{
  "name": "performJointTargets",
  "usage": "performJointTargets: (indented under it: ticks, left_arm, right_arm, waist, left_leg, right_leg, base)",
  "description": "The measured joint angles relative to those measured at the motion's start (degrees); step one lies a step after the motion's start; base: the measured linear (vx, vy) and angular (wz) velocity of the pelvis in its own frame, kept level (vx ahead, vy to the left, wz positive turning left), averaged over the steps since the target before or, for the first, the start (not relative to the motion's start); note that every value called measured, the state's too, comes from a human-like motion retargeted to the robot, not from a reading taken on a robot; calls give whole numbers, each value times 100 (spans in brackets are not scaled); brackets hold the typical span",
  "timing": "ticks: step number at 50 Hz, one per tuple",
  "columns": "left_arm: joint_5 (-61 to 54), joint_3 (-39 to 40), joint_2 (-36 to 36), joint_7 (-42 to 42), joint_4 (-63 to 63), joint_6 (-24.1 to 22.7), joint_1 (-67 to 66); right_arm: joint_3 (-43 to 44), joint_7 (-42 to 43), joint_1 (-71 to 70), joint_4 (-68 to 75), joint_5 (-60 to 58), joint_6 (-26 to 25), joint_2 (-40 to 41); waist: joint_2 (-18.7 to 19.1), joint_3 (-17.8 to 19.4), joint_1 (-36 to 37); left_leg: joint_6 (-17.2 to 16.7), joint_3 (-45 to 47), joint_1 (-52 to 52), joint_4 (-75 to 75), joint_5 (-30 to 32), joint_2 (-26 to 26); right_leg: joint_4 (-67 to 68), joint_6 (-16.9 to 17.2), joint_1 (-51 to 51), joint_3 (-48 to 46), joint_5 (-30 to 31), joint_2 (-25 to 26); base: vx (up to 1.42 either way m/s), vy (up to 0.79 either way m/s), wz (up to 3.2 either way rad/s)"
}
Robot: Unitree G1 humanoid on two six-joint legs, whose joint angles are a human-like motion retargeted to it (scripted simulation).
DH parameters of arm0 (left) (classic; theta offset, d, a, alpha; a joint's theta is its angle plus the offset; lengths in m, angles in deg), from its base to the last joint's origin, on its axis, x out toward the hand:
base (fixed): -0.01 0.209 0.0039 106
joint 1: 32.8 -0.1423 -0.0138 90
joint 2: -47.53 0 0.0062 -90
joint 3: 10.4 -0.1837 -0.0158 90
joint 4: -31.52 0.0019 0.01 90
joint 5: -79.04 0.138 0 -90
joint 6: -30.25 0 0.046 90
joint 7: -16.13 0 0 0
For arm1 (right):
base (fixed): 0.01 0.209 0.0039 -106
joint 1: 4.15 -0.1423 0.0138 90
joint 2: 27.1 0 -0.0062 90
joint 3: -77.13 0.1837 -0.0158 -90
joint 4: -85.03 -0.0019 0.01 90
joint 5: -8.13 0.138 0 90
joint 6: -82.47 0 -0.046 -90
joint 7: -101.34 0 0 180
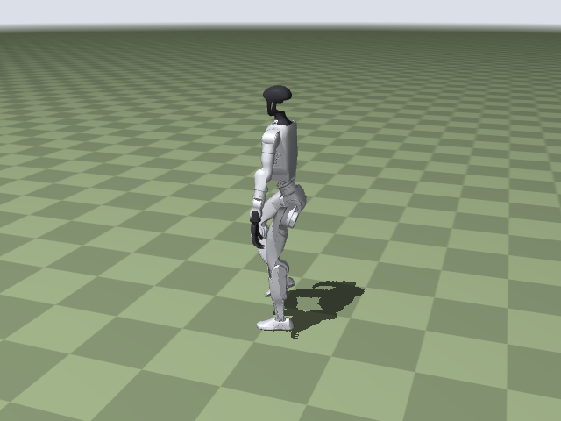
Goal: Kungfu
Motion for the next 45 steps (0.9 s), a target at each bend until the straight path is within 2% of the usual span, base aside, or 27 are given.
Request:
performJointTargets:
  ticks: [3,6,8,10,14,18,20,23,25,26,27,28,29,30,31,33,35,36,37,38,39,40,41,42,43,44,45]
  left_arm:
    - [-49,178,-103,107,-4,39,-196]
    - [-309,127,-143,226,1,10,-286]
    - [-444,97,-164,266,-6,-7,-312]
    - [-497,154,-215,329,-39,28,-359]
    - [-784,517,-417,564,-118,-24,-496]
    - [-1767,1369,-815,1028,-289,-6,-682]
    - [-2589,2274,-1163,1336,-588,70,-846]
    - [-3774,3660,-1309,1028,-1542,-258,-1357]
    - [-4476,4353,-1061,898,-2041,-343,-1727]
    - [-4790,4795,-828,795,-2222,-376,-1815]
    - [-5219,5198,-582,656,-2394,-435,-1877]
    - [-5877,5523,-310,446,-2549,-543,-1888]
    - [-6815,5658,54,201,-2700,-689,-1749]
    - [-7893,5698,463,-61,-2849,-854,-1535]
    - [-9055,5728,905,-210,-3061,-948,-1150]
    - [-11397,5623,1920,-587,-3660,-1158,-165]
    - [-13430,5026,2995,-1054,-4314,-1137,1506]
    - [-13942,4521,3253,-1526,-4549,-900,2968]
    - [-14382,3969,3350,-1978,-4796,-678,4409]
    - [-14679,3324,3124,-2389,-5066,-488,5809]
    - [-14939,2729,2829,-2626,-5460,-478,6773]
    - [-15181,2159,2498,-2775,-5917,-560,7519]
    - [-15179,1430,1737,-2810,-6361,-773,7771]
    - [-15166,769,914,-2888,-6750,-941,7842]
    - [-15130,241,-31,-3053,-7031,-1020,7550]
    - [-15190,-116,-838,-3264,-7219,-892,7336]
    - [-15298,-389,-1577,-3499,-7362,-662,7160]
  right_arm:
    - [107,28,233,16,195,224,87]
    - [232,29,471,-5,260,311,180]
    - [321,83,579,-19,240,314,250]
    - [401,169,649,-50,221,345,300]
    - [475,339,660,-321,347,415,283]
    - [749,621,798,-1122,567,443,195]
    - [1002,779,983,-1727,714,456,241]
    - [1090,836,1335,-2833,1325,875,172]
    - [898,712,1569,-3520,2060,1232,-33]
    - [719,606,1664,-3847,2495,1371,-164]
    - [549,492,1750,-4150,2903,1526,-305]
    - [397,359,1819,-4406,3258,1712,-466]
    - [319,150,1837,-4649,3634,1888,-610]
    - [277,-97,1829,-4886,4021,2058,-745]
    - [214,-173,1919,-5184,4316,2148,-780]
    - [49,-149,2100,-5873,4834,2220,-757]
    - [-121,21,2075,-6676,5214,2144,-642]
    - [-38,22,2058,-7105,5369,2110,-531]
    - [68,-37,2033,-7496,5527,2087,-374]
    - [219,-216,1992,-7810,5694,2087,-128]
    - [176,-391,1859,-8059,5873,2095,22]
    - [35,-562,1679,-8275,6058,2107,125]
    - [-58,-685,1826,-8393,6261,2072,296]
    - [-133,-789,2074,-8497,6478,2056,424]
    - [-172,-859,2524,-8571,6725,2079,469]
    - [-136,-925,2758,-8652,7029,2128,453]
    - [-63,-989,2885,-8737,7361,2191,407]
  waist:
    - [393,-170,46]
    - [512,-354,121]
    - [538,-388,141]
    - [537,-271,96]
    - [512,-110,9]
    - [323,-26,56]
    - [188,-41,46]
    - [119,-202,-14]
    - [363,-267,81]
    - [660,-277,131]
    - [798,-244,172]
    - [620,-128,194]
    - [537,-3,52]
    - [502,127,-171]
    - [324,251,-353]
    - [88,646,-735]
    - [-33,1253,-934]
    - [-47,1468,-695]
    - [-56,1703,-425]
    - [-54,1979,-93]
    - [-132,2183,-83]
    - [-250,2352,-234]
    - [-478,1984,-251]
    - [-596,1366,-283]
    - [-495,248,-348]
    - [-201,-126,-426]
    - [189,-129,-509]
  left_leg:
    - [130,-129,-65,-119,32,135]
    - [138,-70,-208,-166,66,276]
    - [125,-20,-253,-140,41,350]
    - [115,-5,-172,-61,-40,370]
    - [99,-12,-236,279,-346,288]
    - [82,474,-163,441,-588,91]
    - [99,722,-73,465,-650,-92]
    - [50,1065,-13,311,-562,-401]
    - [-211,1154,76,118,-256,-339]
    - [-578,942,20,108,52,-77]
    - [-972,895,64,40,406,24]
    - [-1423,1179,309,-145,849,-197]
    - [-1592,1582,168,-116,1208,-581]
    - [-1620,2045,-166,22,1525,-1046]
    - [-1620,2459,-481,380,1599,-1252]
    - [-1620,2642,-851,1077,1726,-1363]
    - [-1620,2280,-855,1608,1310,-574]
    - [-1620,2271,-664,1333,1403,313]
    - [-1443,2387,-473,1103,1518,1206]
    - [-914,2755,-283,962,1676,2109]
    - [-360,3112,-178,706,1816,2578]
    - [208,3463,-116,393,1946,2831]
    - [501,3862,-101,-150,2171,2750]
    - [699,4066,-346,-629,2395,2653]
    - [710,3876,-1111,-980,2616,2526]
    - [562,3461,-1561,-922,2766,2641]
    - [336,2933,-1853,-659,2880,2878]
  right_leg:
    - [1638,0,-854,-385,-1015,-78]
    - [2560,0,-1628,-788,-1718,157]
    - [2841,0,-1954,-960,-2044,307]
    - [2922,0,-2043,-1012,-2294,453]
    - [2597,0,-2060,-708,-2525,558]
    - [1922,-109,-1818,-110,-2369,500]
    - [1452,-102,-1584,315,-2203,582]
    - [522,-93,-1067,781,-2020,483]
    - [-290,-24,-586,1054,-1730,683]
    - [-835,-10,-330,963,-1525,845]
    - [-1479,0,57,1042,-1307,947]
    - [-2323,0,708,1462,-1064,933]
    - [-2827,0,944,1718,-727,522]
    - [-3161,0,974,1891,-343,-86]
    - [-3613,-4,1206,2120,82,-523]
    - [-4442,-58,1778,2410,861,-1206]
    - [-5231,-172,2450,2214,713,-1546]
    - [-5051,-828,2641,1950,-390,-1251]
    - [-4804,-1429,2811,1704,-1330,-918]
    - [-4421,-1920,2938,1496,-1944,-507]
    - [-4028,-1987,2818,1595,-2239,-307]
    - [-3629,-1841,2575,1848,-2375,-213]
    - [-3314,-1838,2270,1864,-2606,-306]
    - [-3034,-1825,1837,1821,-2831,-406]
    - [-2823,-1794,1149,1660,-3041,-520]
    - [-2694,-1758,982,1437,-3179,-483]
    - [-2606,-1720,1077,1182,-3281,-372]
  base:
    - [15,26,-23]
    - [12,-3,-9]
    - [6,-6,1]
    - [2,-3,7]
    - [0,3,-11]
    - [3,6,-42]
    - [11,4,-23]
    - [16,1,-32]
    - [16,2,-55]
    - [13,-24,-42]
    - [9,-24,-15]
    - [-28,26,87]
    - [-80,83,227]
    - [-122,120,315]
    - [-119,119,315]
    - [-72,41,276]
    - [-35,-115,221]
    - [-39,-166,78]
    - [-44,-145,-47]
    - [-43,-107,-61]
    - [-41,-72,-42]
    - [2,-46,9]
    - [49,-30,47]
    - [108,-16,111]
    - [107,-3,141]
    - [90,10,133]
    - [34,29,50]
